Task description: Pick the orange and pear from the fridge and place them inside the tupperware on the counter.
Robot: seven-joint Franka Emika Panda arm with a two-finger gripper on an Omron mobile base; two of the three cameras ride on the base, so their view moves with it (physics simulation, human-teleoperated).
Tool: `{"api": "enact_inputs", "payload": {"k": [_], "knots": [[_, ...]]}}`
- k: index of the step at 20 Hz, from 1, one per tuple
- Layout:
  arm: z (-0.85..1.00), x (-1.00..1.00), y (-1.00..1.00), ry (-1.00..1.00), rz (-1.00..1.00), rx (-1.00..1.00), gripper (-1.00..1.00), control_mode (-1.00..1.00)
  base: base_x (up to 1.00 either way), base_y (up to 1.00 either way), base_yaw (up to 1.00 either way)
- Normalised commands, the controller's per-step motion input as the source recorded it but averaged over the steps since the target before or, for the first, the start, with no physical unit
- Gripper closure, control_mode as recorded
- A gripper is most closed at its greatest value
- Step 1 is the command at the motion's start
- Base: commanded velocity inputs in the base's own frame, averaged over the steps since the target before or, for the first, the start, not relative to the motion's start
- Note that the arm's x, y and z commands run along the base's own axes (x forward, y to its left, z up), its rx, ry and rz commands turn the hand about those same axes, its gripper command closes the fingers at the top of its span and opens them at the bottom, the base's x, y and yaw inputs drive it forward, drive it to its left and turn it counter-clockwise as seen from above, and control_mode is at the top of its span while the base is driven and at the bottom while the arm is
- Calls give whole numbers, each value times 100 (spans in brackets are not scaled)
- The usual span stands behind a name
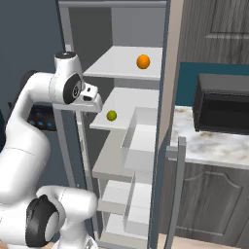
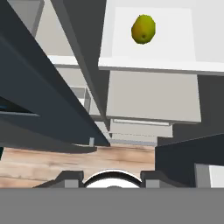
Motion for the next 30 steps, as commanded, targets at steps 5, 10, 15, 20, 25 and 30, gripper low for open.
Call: {"api": "enact_inputs", "payload": {"k": [5,10,15,20,25,30], "knots": [[0,-5,0,0,0,0,-100,-100,0,0,0],[-11,0,-4,0,-34,1,-100,-100,0,0,0],[-12,1,-11,0,-58,22,-100,-100,0,0,0],[-22,18,-11,0,-31,23,-100,-100,0,0,0],[-37,33,-4,0,0,15,-100,-100,0,0,0],[-31,46,-2,0,0,0,-100,-100,0,0,0]]}}
